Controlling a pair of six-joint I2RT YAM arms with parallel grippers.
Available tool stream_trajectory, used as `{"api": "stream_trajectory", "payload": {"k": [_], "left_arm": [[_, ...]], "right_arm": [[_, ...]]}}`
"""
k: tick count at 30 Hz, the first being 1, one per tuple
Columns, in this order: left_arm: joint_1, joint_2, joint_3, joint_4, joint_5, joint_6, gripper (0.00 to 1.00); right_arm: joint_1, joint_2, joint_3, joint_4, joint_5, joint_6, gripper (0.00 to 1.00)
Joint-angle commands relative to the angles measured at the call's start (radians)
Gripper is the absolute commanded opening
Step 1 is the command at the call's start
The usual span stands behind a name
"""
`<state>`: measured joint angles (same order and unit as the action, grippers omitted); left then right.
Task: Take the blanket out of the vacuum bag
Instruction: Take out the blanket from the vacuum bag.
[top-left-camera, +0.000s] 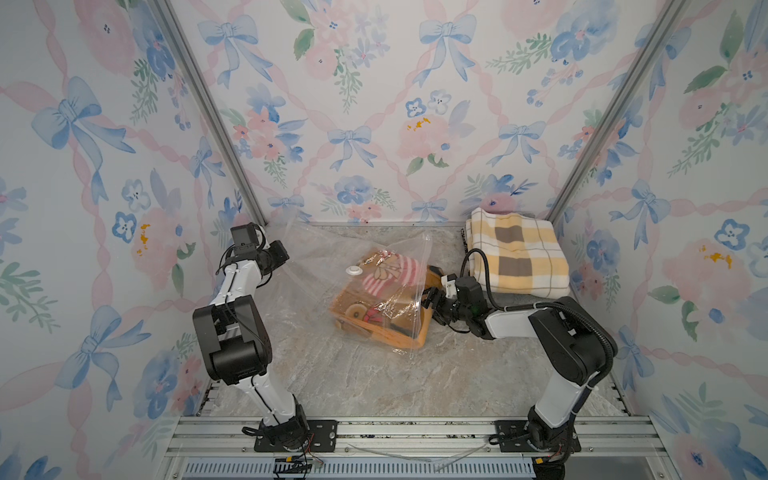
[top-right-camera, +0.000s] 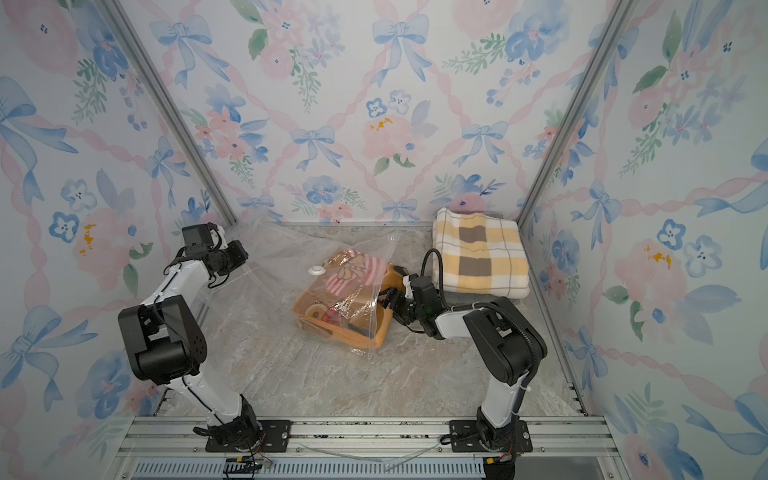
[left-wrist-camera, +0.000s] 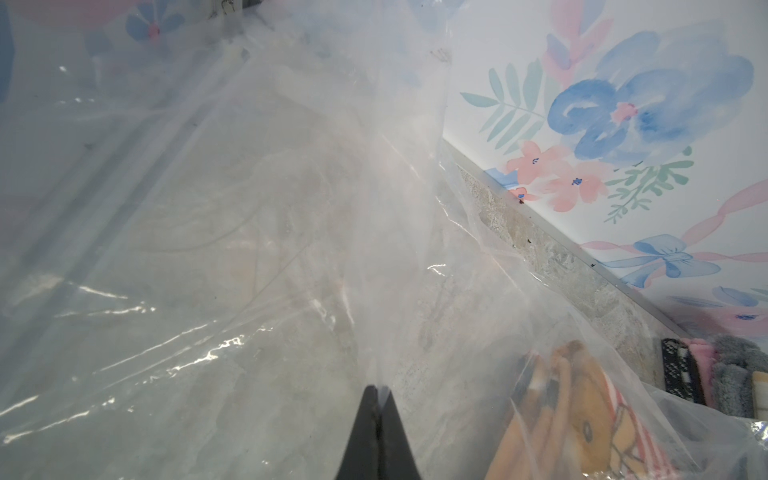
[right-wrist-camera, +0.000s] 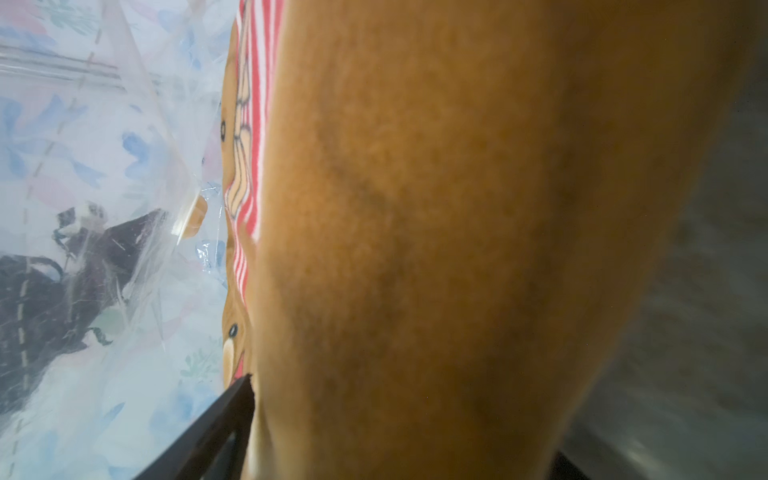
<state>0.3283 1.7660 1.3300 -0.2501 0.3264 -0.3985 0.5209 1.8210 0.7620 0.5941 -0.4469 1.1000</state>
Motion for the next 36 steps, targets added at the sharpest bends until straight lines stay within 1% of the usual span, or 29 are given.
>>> {"api": "stream_trajectory", "payload": {"k": [1, 2, 4, 6, 7, 8, 10, 16, 19, 20, 21, 24, 26, 29, 32, 36], "left_arm": [[0.006, 0.007, -0.007, 0.013, 0.012, 0.000, 0.00], [0.006, 0.008, -0.006, 0.012, 0.013, -0.002, 0.00], [0.007, 0.007, -0.006, 0.011, 0.011, -0.001, 0.00], [0.006, 0.007, -0.006, 0.013, 0.011, -0.002, 0.00], [0.006, 0.008, -0.006, 0.013, 0.011, -0.002, 0.00], [0.006, 0.007, -0.006, 0.012, 0.012, -0.002, 0.00], [0.006, 0.008, -0.006, 0.012, 0.008, 0.000, 0.00], [0.007, 0.003, -0.008, 0.012, -0.002, -0.002, 0.00], [0.011, 0.002, -0.008, 0.012, -0.003, -0.001, 0.00], [0.013, 0.001, -0.009, 0.011, -0.003, -0.002, 0.00], [0.014, 0.002, -0.008, 0.012, -0.003, -0.003, 0.00], [0.018, 0.000, -0.008, 0.011, -0.001, -0.005, 0.00], [0.021, -0.001, -0.008, 0.012, -0.003, -0.005, 0.00], [0.024, -0.005, -0.012, 0.011, -0.013, -0.007, 0.00], [0.023, -0.005, -0.012, 0.011, -0.018, -0.008, 0.00], [0.024, -0.002, -0.011, 0.011, -0.013, -0.010, 0.00]], "right_arm": [[0.032, 0.039, 0.066, 0.075, -0.035, 0.014, 0.80], [0.034, 0.050, 0.075, 0.085, -0.042, 0.017, 0.75], [0.037, 0.063, 0.092, 0.111, -0.056, 0.024, 0.59], [0.037, 0.068, 0.108, 0.119, -0.069, 0.020, 0.53], [0.037, 0.068, 0.116, 0.116, -0.075, 0.015, 0.44], [0.035, 0.063, 0.122, 0.114, -0.085, 0.009, 0.25], [0.030, 0.049, 0.125, 0.104, -0.095, 0.002, 0.00], [-0.004, -0.063, 0.093, 0.059, -0.128, 0.007, 0.00], [-0.027, -0.158, 0.073, -0.009, -0.136, 0.008, 0.00], [-0.033, -0.219, 0.063, -0.039, -0.124, 0.004, 0.00], [-0.041, -0.268, 0.061, -0.094, -0.110, -0.005, 0.00], [-0.056, -0.377, 0.126, -0.391, -0.071, -0.097, 0.00], [-0.068, -0.440, 0.166, -0.554, -0.020, -0.123, 0.00], [-0.098, -0.517, 0.196, -0.674, 0.006, -0.087, 0.00], [-0.129, -0.574, 0.211, -0.727, 0.005, -0.023, 0.00], [-0.158, -0.623, 0.265, -0.831, 0.008, -0.006, 0.00]]}}
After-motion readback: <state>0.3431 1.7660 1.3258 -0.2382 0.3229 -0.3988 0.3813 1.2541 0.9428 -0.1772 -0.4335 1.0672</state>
